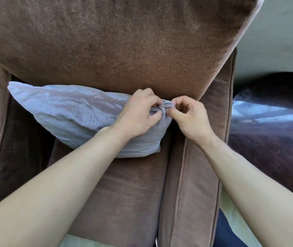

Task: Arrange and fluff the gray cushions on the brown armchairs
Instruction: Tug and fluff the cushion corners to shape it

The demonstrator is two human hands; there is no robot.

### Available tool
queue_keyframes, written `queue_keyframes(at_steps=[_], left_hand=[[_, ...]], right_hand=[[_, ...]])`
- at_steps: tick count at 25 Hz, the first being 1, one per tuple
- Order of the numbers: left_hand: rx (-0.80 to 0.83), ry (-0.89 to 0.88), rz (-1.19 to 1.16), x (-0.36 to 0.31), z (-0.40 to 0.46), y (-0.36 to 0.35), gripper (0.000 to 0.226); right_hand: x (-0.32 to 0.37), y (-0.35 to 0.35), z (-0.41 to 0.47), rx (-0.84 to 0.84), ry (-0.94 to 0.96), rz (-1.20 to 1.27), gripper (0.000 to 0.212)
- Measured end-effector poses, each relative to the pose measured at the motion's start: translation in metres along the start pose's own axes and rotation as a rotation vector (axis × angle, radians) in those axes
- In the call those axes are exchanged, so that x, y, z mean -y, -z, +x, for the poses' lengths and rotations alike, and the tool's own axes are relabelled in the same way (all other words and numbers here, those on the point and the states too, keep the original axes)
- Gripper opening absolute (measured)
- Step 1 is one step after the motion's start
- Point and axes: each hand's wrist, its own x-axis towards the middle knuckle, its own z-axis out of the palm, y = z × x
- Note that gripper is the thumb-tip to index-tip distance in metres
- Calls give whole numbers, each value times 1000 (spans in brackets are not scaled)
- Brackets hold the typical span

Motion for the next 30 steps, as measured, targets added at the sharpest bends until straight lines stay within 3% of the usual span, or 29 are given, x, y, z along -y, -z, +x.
queue_keyframes(at_steps=[5,10,18,26,30], left_hand=[[26,0,3,4,1,-2,23],[22,-15,9,3,0,-8,20],[5,-58,6,2,0,-8,28],[55,-61,95,8,6,-3,24],[145,-87,252,47,-3,27,57]], right_hand=[[1,-1,-1,58,-22,6,8],[-4,-1,0,55,9,-197,19],[-6,4,-6,-62,244,-280,15],[-9,3,-11,-133,312,-365,14],[-10,10,-11,-108,325,-306,15]])
